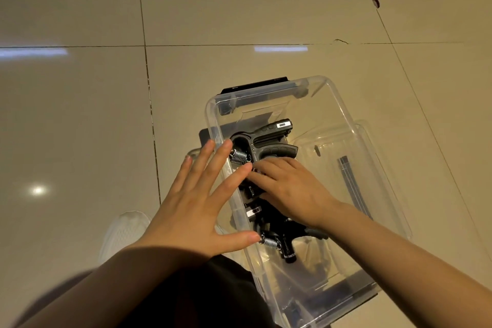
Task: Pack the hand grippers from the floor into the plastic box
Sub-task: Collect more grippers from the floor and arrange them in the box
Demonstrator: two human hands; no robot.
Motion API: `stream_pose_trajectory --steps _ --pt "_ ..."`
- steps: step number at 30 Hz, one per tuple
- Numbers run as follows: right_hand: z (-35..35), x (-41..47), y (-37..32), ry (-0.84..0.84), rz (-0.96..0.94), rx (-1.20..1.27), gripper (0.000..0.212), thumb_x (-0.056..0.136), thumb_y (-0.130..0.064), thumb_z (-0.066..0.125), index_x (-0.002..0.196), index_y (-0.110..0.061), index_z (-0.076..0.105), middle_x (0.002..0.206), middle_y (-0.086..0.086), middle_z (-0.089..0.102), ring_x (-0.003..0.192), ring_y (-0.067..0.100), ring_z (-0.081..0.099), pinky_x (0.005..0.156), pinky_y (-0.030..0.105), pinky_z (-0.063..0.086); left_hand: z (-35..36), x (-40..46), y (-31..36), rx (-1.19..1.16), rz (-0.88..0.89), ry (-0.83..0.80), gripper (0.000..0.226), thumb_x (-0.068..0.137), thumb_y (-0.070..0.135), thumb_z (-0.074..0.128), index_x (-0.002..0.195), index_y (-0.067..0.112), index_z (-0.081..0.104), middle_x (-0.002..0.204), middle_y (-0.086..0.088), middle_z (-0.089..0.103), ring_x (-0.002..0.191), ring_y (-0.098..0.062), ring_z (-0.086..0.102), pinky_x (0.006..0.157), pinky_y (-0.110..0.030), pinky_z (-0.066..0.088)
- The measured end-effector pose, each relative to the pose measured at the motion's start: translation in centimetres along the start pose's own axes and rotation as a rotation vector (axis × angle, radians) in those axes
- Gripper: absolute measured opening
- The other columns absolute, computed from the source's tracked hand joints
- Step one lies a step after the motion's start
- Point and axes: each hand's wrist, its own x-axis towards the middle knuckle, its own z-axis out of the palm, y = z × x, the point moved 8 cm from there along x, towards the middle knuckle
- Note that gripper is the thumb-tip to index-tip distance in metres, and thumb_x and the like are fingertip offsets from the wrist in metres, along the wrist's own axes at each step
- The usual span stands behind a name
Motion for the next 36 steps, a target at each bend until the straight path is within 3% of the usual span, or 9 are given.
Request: stream_pose_trajectory --steps 3,6,10,13,17,22,25,29,36 --pt "-0.5 -2.3 2.8 0.094 0.344 0.192 0.05 0.082 -0.031 0.067 0.128 -0.018 0.053 0.121 0.001 0.059 0.109 0.024 0.057 0.084 0.035 0.049 0.0 0.0 0.0 -0.011 0.007 0.01 0.093 0.075 0.083 0.03 0.149 0.031 0.01 0.157 -0.004 -0.009 0.143 -0.024 -0.011 0.111 -0.04 0.0" --pt "0.2 -5.4 4.9 0.056 0.644 0.255 0.066 0.084 -0.054 0.057 0.138 -0.021 0.041 0.126 0.0 0.056 0.111 0.021 0.054 0.084 0.031 0.045 0.2 0.0 0.0 -0.032 0.023 0.018 0.092 0.075 0.081 0.032 0.149 0.03 0.013 0.157 -0.006 -0.008 0.144 -0.025 -0.01 0.112 -0.039 0.001" --pt "2.5 -5.8 3.1 -0.153 0.735 0.231 0.094 0.071 -0.072 0.057 0.143 -0.022 0.025 0.13 0.0 0.051 0.113 0.022 0.052 0.085 0.033 0.047 0.1 -0.1 0.0 -0.03 0.024 0.02 0.091 0.075 0.081 0.03 0.149 0.029 0.016 0.157 -0.005 -0.008 0.144 -0.026 -0.009 0.113 -0.038 -0.003" --pt "3.0 -5.1 2.4 -0.176 0.783 0.23 0.081 0.07 -0.059 0.066 0.134 -0.022 0.033 0.124 0.0 0.053 0.108 0.025 0.053 0.08 0.035 0.048 0.1 -0.1 0.0 -0.018 0.024 0.021 0.091 0.076 0.082 0.029 0.149 0.029 0.016 0.157 -0.006 -0.007 0.144 -0.026 -0.009 0.113 -0.04 -0.003" --pt "1.3 -4.8 3.4 -0.152 0.701 0.277 0.074 0.067 -0.043 0.072 0.131 -0.022 0.039 0.116 0.0 0.053 0.099 0.022 0.054 0.073 0.03 0.046 0.2 0.0 -0.1 -0.029 0.028 0.022 0.091 0.075 0.082 0.028 0.148 0.03 0.015 0.157 -0.007 -0.006 0.144 -0.025 -0.009 0.112 -0.042 0.0" --pt "-1.5 -5.7 3.2 -0.136 0.219 0.163 0.078 0.061 -0.031 0.077 0.131 -0.022 0.045 0.114 0.0 0.057 0.096 0.021 0.054 0.078 0.025 0.037 0.3 -0.1 -0.1 -0.044 0.034 0.029 0.09 0.075 0.083 0.026 0.148 0.032 0.013 0.157 -0.006 -0.008 0.144 -0.025 -0.01 0.112 -0.042 0.001" --pt "0.5 -6.7 1.3 -0.189 0.016 0.067 0.072 0.06 -0.027 0.077 0.126 -0.026 0.05 0.114 -0.002 0.061 0.102 0.02 0.058 0.09 0.04 0.046 0.2 -0.1 -0.1 -0.05 0.032 0.03 0.089 0.075 0.083 0.027 0.148 0.034 0.011 0.157 -0.005 -0.008 0.143 -0.024 -0.011 0.112 -0.042 0.001" --pt "3.9 -7.1 0.9 -0.24 0.037 -0.023 0.073 0.063 -0.024 0.077 0.129 -0.033 0.048 0.123 0.003 0.057 0.117 0.028 0.054 0.093 0.055 0.043 0.1 -0.1 -0.1 -0.041 0.029 0.028 0.089 0.075 0.083 0.027 0.148 0.034 0.009 0.157 -0.005 -0.009 0.143 -0.024 -0.011 0.112 -0.042 0.0" --pt "3.9 -7.6 2.0 -0.252 0.069 0.034 0.074 0.064 -0.021 0.075 0.131 -0.029 0.044 0.126 -0.002 0.055 0.12 0.025 0.052 0.093 0.047 0.046 0.1 -0.1 -0.1 -0.057 0.027 0.028 0.089 0.075 0.083 0.027 0.148 0.035 0.01 0.157 -0.004 -0.009 0.143 -0.023 -0.012 0.112 -0.037 -0.004"
